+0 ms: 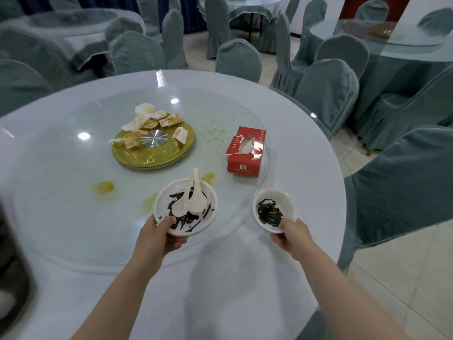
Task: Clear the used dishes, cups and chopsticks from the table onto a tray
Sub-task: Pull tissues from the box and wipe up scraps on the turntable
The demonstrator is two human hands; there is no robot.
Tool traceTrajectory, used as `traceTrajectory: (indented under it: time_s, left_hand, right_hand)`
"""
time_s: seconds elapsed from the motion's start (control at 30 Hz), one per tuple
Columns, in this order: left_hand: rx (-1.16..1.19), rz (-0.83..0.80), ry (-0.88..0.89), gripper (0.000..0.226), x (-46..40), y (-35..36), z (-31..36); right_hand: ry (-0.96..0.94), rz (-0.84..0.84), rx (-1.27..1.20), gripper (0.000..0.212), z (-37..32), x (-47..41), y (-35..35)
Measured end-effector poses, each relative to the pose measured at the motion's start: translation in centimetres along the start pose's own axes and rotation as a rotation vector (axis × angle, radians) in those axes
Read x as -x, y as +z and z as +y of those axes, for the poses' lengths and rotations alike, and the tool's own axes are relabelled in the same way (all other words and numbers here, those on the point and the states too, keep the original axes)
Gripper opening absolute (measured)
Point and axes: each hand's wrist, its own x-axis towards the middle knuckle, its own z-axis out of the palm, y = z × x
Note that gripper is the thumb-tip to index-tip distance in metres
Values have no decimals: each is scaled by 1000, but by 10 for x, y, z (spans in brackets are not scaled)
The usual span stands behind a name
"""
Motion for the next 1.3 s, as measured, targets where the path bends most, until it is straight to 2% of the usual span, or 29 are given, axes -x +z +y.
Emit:
traceTrajectory:
  time_s: [0.13,0.33,0.7,0.87,1.1,1.3]
  left_hand:
    - [29,30,76,9,7,-38,20]
    - [88,118,200,13,26,-131,61]
    - [210,326,316,14,57,-346,118]
    - [264,436,296,14,56,-444,102]
    - [271,584,170,12,44,-561,40]
    - [301,631,37,12,24,-609,-17]
  right_hand:
    - [-94,-162,140,21,-17,46,45]
    - [-239,-330,270,13,-39,119,140]
    - [-227,-646,386,7,-13,233,368]
    - [-234,-693,480,7,14,264,462]
    - [-168,-748,680,9,62,288,582]
    - [-156,-759,895,12,91,283,651]
